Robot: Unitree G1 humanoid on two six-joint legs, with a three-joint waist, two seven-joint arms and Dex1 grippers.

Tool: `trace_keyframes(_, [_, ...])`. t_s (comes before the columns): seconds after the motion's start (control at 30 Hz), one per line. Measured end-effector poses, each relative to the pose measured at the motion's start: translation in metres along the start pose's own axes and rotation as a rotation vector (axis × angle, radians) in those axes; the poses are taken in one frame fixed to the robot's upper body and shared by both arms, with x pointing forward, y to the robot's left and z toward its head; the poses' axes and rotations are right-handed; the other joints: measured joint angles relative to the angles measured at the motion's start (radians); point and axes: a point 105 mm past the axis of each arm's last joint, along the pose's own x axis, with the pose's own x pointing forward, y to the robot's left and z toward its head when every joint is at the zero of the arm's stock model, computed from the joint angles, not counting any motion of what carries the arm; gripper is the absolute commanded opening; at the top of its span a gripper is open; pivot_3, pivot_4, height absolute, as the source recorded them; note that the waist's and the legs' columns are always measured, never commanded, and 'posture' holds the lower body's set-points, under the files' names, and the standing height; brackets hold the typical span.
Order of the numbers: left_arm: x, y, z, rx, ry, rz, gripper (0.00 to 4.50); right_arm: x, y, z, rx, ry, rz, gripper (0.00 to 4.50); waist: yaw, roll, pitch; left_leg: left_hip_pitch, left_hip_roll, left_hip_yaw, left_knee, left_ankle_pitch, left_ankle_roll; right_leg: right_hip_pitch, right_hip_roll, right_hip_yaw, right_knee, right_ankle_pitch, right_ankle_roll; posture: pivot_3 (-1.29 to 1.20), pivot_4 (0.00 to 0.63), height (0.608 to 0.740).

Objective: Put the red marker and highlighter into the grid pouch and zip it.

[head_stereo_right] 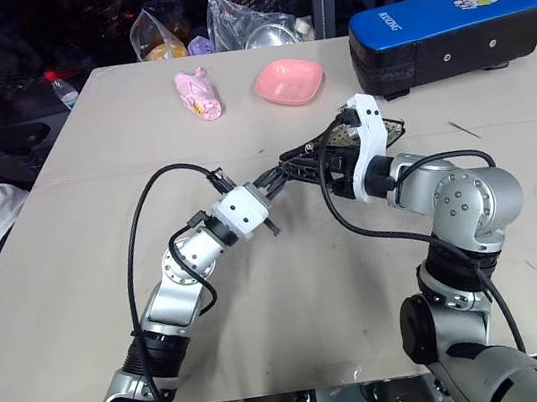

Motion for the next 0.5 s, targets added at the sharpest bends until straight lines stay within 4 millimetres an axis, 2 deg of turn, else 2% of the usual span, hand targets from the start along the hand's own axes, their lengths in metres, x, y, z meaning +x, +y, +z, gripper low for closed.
trace_keyframes(0.07, [-0.001,-0.0012,-0.0009,-0.002,0.003,-0.001,0.0,-0.0008,-0.0017,0.0004,0.008,-0.003,-0.005,2.8,-0.001,0.0,0.0,0.0,0.0,0.0,0.0,0.0,0.0,0.0,0.0,0.0,0.0,0.0,0.0,0.0,0.15,0.737])
trace_keyframes(0.2, [-0.0033,-0.0041,-0.003,-0.008,0.01,-0.004,0.0,-0.0031,-0.0059,0.0019,0.016,-0.011,-0.027,0.71,-0.009,0.0,0.0,0.0,0.0,0.0,0.0,0.0,0.0,0.0,0.0,0.0,0.0,0.0,0.0,0.0,0.15,0.737])
trace_keyframes(0.23, [-0.0033,-0.0041,-0.0029,-0.008,0.01,-0.004,0.0,-0.0033,-0.0062,0.0021,0.017,-0.013,-0.028,0.5,-0.01,0.0,0.0,0.0,0.0,0.0,0.0,0.0,0.0,0.0,0.0,0.0,0.0,0.0,0.0,0.0,0.15,0.737])
trace_keyframes(0.27, [-0.0033,-0.0041,-0.0029,-0.008,0.01,-0.004,0.0,-0.0034,-0.0057,0.0023,0.017,-0.014,-0.025,0.04,-0.015,0.0,0.0,0.0,0.0,0.0,0.0,0.0,0.0,0.0,0.0,0.0,0.0,0.0,0.0,0.0,0.15,0.737])
trace_keyframes(0.5, [-0.0036,-0.0047,-0.0034,-0.004,0.012,-0.006,0.0,-0.0074,-0.0098,0.0051,0.042,-0.037,-0.038,0.04,-0.02,0.0,0.0,0.0,0.0,0.0,-0.001,0.0,0.0,0.0,0.0,0.0,0.0,0.0,0.0,0.0,0.15,0.737])
